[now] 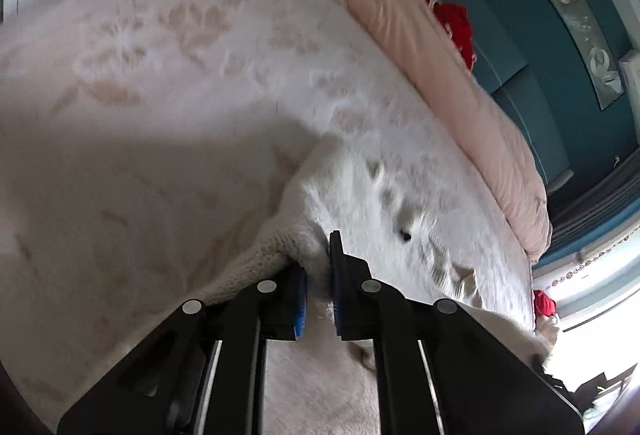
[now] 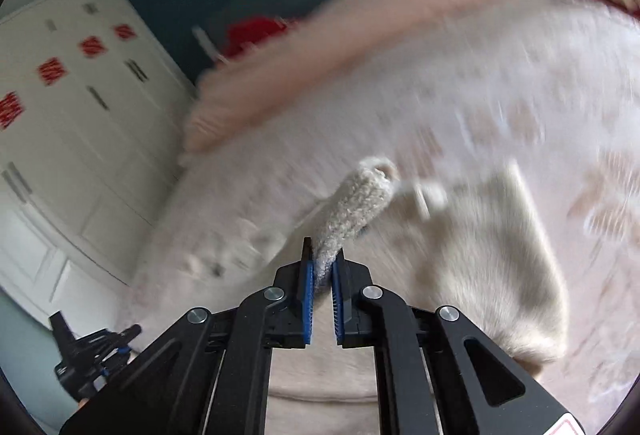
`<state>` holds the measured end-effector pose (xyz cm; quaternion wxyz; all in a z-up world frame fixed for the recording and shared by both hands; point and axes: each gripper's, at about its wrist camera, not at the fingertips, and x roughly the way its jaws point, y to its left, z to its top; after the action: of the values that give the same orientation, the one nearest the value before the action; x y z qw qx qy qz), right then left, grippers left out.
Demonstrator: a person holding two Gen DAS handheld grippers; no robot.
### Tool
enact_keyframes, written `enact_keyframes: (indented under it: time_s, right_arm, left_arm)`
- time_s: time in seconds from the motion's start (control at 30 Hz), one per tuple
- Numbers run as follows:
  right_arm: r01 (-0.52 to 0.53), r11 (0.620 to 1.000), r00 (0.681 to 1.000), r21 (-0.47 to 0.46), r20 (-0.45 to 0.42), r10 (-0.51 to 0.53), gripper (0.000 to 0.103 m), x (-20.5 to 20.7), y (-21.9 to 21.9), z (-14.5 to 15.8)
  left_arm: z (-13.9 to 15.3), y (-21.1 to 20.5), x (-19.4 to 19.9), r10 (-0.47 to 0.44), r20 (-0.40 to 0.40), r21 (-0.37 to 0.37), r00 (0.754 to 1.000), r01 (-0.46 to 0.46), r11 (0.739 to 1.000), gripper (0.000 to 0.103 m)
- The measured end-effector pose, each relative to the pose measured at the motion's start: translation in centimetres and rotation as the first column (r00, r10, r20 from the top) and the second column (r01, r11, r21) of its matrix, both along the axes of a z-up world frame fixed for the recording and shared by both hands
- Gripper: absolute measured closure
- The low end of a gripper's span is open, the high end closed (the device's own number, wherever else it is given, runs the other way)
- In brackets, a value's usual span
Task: Fold small clothes
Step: 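Grasp the ribbed hem with both grippers and lift it toward the collar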
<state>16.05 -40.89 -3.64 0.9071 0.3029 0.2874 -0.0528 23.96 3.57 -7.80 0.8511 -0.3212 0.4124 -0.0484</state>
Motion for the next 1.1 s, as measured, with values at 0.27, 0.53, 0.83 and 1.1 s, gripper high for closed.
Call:
enact_keyframes:
  time_s: [0.27,0.53,0.83,1.1]
  right_arm:
    - [0.003,0.995,0.973,0.097,-0.230,0.019,0.096,0.5,-1.3,-8.3]
    - [0.019,0.994,0.958,0.108,-0.285,0.013,0.089,0.1,-1.5,-9.5]
    - [0.002,0.996,0.966,-0.089,-0.257,-0.025,0.038,-15.1,0.0,-2.2]
    - [-0.043,0.992,0.902,0.116,-0.423,0.089,0.037,-27.8,3.2,-7.6]
  left_arm:
    - [-4.2,0.6,0.2,0.013,-0.113,0.041,0.994,-0.008,0.999,0.094]
    - [-4.2,-0.5,0.3,-0.030,-0.118,0.134,0.993,0.046,0.990,0.091]
    - [-1.1,3.9,-8.9,-0.193,-0.143,0.090,0.971,0.206,0.974,0.048]
    - [-2.6,7.4,-17.7,-0.174,-0.213,0.090,0.961,0.197,0.976,0.033]
